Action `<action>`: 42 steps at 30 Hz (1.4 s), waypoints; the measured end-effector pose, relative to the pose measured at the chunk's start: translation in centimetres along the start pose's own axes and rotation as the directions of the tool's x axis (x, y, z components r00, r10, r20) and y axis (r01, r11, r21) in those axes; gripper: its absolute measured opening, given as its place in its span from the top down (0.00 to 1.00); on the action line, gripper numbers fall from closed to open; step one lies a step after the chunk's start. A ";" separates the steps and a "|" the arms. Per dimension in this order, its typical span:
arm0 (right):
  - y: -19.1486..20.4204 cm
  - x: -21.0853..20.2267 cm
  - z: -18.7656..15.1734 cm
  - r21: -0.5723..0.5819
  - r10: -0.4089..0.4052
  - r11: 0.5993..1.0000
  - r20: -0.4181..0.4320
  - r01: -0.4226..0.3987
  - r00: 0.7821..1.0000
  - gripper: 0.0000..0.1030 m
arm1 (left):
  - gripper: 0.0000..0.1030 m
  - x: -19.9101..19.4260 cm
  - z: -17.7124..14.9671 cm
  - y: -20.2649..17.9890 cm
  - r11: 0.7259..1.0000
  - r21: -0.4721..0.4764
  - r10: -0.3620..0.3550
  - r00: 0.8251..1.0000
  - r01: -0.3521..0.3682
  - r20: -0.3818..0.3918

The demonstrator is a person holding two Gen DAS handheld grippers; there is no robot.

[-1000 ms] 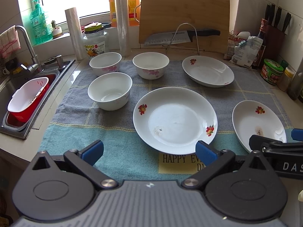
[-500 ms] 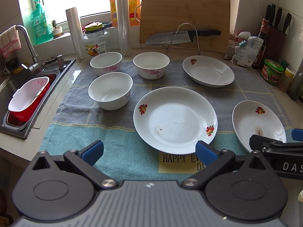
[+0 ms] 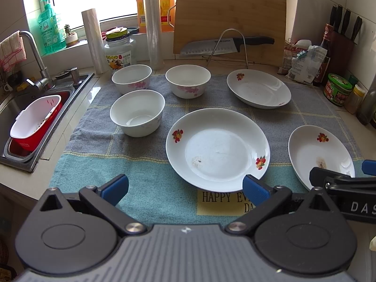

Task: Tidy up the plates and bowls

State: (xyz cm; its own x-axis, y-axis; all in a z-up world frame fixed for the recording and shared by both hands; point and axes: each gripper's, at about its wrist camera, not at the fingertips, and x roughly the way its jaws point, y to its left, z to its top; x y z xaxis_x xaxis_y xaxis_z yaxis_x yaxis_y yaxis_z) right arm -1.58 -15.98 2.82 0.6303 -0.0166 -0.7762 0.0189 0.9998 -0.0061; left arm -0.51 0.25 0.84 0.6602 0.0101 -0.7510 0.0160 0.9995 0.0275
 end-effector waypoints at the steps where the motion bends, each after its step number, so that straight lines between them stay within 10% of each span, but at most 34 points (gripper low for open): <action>1: 0.0 0.0 0.0 -0.001 -0.001 1.000 0.001 0.001 1.000 0.00 | 0.01 0.0 0.0 0.0 1.000 0.000 0.001 1.000 -0.001 -0.001; 25: 0.8 -0.6 0.4 -0.007 -0.016 1.000 0.019 0.016 1.000 0.00 | 0.01 0.1 0.7 0.9 0.999 0.010 -0.034 0.999 0.034 0.006; 42: 2.0 -2.3 0.4 -0.008 -0.021 1.000 0.131 0.023 0.991 0.00 | 0.01 0.7 1.0 2.5 0.973 0.121 -0.206 0.974 0.194 0.094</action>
State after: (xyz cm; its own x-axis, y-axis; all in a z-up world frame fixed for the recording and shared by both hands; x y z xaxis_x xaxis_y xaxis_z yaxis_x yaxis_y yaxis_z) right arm -2.67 -13.99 4.90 0.7263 -0.0391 -0.6862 0.0265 0.9992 -0.0289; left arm 0.74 2.75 0.99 0.7105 -0.1990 -0.6750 0.2348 0.9713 -0.0392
